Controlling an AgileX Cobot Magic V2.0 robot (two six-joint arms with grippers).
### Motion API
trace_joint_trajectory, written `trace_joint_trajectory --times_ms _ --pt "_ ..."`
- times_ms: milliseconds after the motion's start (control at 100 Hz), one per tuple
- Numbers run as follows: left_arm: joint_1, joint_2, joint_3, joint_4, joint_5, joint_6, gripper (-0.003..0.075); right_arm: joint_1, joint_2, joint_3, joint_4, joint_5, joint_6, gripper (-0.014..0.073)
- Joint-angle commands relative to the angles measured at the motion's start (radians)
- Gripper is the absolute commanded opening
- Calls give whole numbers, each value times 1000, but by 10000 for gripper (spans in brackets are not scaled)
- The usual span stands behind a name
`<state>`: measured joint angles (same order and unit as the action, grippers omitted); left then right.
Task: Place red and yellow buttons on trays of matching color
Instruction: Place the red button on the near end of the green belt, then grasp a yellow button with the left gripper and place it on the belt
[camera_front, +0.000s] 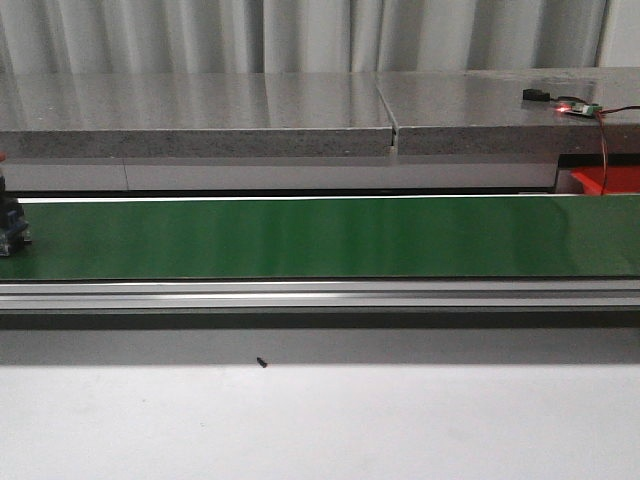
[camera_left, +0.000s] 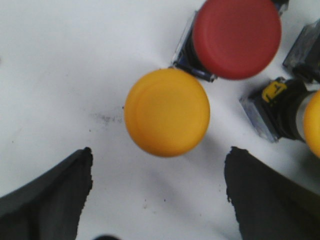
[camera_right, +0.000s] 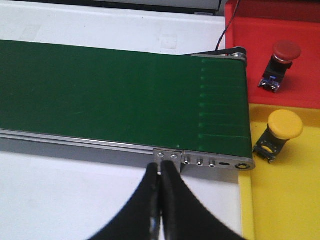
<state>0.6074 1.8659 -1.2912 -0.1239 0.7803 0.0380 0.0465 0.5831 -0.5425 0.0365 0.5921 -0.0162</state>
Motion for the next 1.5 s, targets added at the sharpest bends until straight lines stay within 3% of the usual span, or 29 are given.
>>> trace_joint_trajectory --times_ms 0,190,290,520,630,860,1140,1490 --pt "2 -34 -25 -16 -85 -5 538 1 -1 -23 -6 -62 -3 -60" --pt "2 -30 -25 -16 -159 -5 529 1 -1 -23 -6 -62 -3 -60" --pt "2 -30 -25 -16 -170 -5 475 1 -1 -23 -6 -62 -3 -60" --pt "2 -30 -25 -16 -188 -3 201 1 -1 -23 -6 -62 -3 -60" --pt "2 -30 -25 -16 -191 -1 122 1 -1 -23 -6 -62 -3 -60" --pt "2 -79 -23 -16 -183 3 117 1 -1 -23 -6 -62 -3 -60" --pt "-4 -280 67 -25 -186 3 117 1 -1 -23 -6 -62 -3 -60" --pt "-142 -392 90 -25 -147 6 117 1 -1 -23 -6 -62 -3 -60"
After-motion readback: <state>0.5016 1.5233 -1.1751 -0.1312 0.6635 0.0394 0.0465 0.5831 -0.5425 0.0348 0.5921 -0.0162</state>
